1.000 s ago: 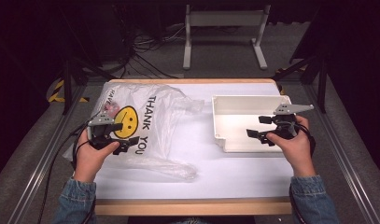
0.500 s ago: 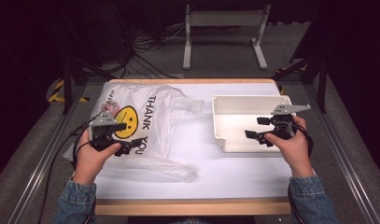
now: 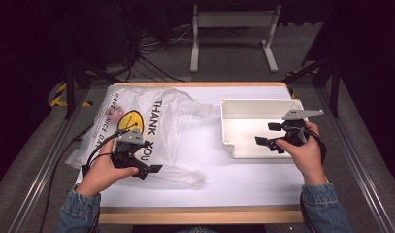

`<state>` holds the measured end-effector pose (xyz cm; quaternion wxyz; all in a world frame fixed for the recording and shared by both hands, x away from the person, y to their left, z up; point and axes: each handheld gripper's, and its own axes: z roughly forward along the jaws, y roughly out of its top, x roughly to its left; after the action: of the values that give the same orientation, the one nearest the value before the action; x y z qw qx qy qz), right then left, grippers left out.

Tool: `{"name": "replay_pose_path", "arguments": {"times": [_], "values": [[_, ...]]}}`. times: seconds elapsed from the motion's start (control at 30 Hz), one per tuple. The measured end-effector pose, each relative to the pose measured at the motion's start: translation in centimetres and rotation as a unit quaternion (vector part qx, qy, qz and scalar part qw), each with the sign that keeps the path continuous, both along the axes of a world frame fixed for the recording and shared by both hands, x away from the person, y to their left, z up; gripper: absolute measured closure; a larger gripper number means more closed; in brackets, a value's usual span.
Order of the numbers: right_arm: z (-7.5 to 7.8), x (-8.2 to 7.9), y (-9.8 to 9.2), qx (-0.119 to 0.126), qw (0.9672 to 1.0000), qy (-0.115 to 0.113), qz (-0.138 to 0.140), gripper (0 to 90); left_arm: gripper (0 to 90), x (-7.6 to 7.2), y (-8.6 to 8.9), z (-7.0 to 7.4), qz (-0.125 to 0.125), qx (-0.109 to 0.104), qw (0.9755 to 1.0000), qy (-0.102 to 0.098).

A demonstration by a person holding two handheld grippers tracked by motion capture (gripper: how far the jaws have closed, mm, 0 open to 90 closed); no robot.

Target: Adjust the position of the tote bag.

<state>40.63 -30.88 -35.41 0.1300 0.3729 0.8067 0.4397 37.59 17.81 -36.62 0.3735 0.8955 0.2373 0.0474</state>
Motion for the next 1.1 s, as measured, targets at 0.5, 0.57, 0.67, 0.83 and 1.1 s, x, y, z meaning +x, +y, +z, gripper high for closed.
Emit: {"name": "replay_pose_path", "arguments": {"times": [0.5, 0.57, 0.67, 0.83, 1.1], "values": [[0.0, 0.0, -0.5, 0.011, 0.9999, 0.006, -0.011, 15.4, 8.1, 0.4, -0.9, -2.2, -0.050, 0.054, 0.9970, 0.023], [-0.1, 0.1, -0.5, 0.012, 0.9998, 0.008, -0.010, 14.1, 8.1, 0.6, -0.9, -2.5, -0.047, 0.058, 0.9968, 0.027], [-0.1, 0.1, -0.5, 0.012, 0.9998, 0.012, -0.008, 13.9, 9.7, 0.8, -0.7, -2.8, -0.042, 0.072, 0.9961, 0.029], [-0.2, 0.2, -0.4, 0.014, 0.9998, 0.013, -0.006, 13.6, 38.5, 0.9, -0.4, -2.8, -0.056, 0.092, 0.9935, 0.035], [-0.2, 0.2, 0.0, 0.013, 0.9998, 0.013, 0.000, 13.6, 85.1, 0.8, 0.3, -1.6, -0.052, 0.077, 0.9956, 0.014]]}}
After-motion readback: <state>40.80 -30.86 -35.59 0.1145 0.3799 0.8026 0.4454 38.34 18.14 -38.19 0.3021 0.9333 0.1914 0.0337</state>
